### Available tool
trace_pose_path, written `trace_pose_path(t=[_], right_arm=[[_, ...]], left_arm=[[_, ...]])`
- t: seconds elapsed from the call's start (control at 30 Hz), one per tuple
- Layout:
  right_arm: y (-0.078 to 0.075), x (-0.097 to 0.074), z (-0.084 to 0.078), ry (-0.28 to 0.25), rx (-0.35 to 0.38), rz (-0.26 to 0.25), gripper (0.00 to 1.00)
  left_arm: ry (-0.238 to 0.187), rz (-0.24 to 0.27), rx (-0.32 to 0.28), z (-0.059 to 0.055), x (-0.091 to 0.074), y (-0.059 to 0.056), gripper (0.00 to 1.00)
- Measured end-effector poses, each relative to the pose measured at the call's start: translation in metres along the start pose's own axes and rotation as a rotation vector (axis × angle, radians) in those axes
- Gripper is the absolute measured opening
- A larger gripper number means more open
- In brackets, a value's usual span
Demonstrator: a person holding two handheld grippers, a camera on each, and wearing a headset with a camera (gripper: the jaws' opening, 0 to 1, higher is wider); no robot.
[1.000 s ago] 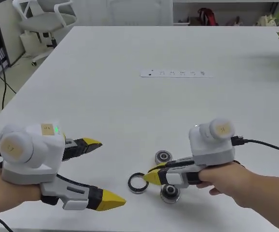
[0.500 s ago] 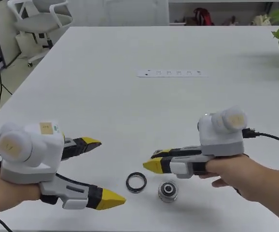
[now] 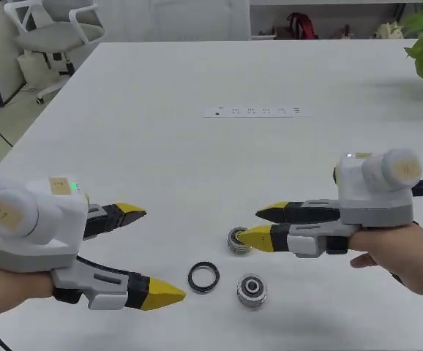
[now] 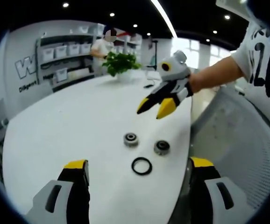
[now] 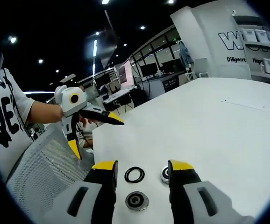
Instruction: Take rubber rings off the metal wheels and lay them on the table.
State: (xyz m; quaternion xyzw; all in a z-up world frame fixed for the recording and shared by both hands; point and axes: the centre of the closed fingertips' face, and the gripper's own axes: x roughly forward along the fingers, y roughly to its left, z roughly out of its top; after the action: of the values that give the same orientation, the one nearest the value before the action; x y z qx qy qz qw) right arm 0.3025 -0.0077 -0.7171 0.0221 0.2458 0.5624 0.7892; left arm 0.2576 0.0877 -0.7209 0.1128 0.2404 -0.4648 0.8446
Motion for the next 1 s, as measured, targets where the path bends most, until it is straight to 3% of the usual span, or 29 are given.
trace_pose_path(t=[0.2,0.67,1.0], right_arm=[[0.001,-0.015,0.006,-0.023,-0.048,-0.025,0.48],[0.003,-0.044,-0.013,0.040,-0.192,-0.075,0.64],[-0.005,-0.068,-0.026,0.044,-0.202,-0.135,0.70]], left_arm=[[-0.005,0.008,-0.004,0.002,-0.004,-0.001,0.89],[-0.009,0.024,0.012,0.004,-0.014,-0.003,0.90],[-0.023,0.044,0.003,0.005,-0.022,-0.001,0.90]])
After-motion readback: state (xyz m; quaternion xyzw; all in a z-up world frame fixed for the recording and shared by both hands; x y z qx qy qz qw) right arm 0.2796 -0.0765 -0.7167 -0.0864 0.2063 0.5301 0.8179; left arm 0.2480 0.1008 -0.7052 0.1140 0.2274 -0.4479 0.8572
